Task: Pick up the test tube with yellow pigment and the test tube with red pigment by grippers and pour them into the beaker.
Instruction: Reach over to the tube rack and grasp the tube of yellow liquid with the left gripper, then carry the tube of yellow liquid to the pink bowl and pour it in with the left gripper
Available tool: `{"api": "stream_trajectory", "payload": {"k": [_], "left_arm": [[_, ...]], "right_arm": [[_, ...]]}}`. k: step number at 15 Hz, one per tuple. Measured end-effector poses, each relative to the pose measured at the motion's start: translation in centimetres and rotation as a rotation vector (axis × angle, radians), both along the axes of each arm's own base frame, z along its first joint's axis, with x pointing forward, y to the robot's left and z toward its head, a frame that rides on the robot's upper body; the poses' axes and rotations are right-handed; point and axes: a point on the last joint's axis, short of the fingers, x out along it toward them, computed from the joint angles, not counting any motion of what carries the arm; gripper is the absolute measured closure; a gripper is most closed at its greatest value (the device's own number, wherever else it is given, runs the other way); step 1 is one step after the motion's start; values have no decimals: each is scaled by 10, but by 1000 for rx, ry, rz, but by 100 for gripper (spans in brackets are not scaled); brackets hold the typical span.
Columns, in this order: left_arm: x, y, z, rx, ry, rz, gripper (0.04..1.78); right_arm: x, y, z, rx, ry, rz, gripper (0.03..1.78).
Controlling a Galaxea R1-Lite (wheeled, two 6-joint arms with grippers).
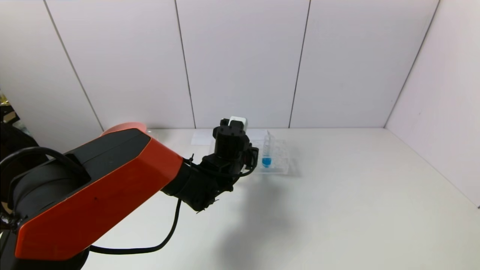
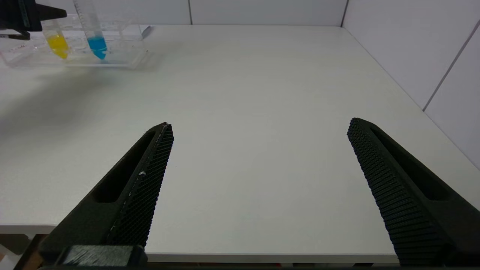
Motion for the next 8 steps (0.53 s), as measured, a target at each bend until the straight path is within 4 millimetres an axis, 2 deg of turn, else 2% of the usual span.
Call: {"api": "stream_trajectory", "payload": {"k": [8], "left_arm": [[-1,1,6,-13,-28,-1,135]], "right_arm": [[0,0,0,0,0,0,11]]}}
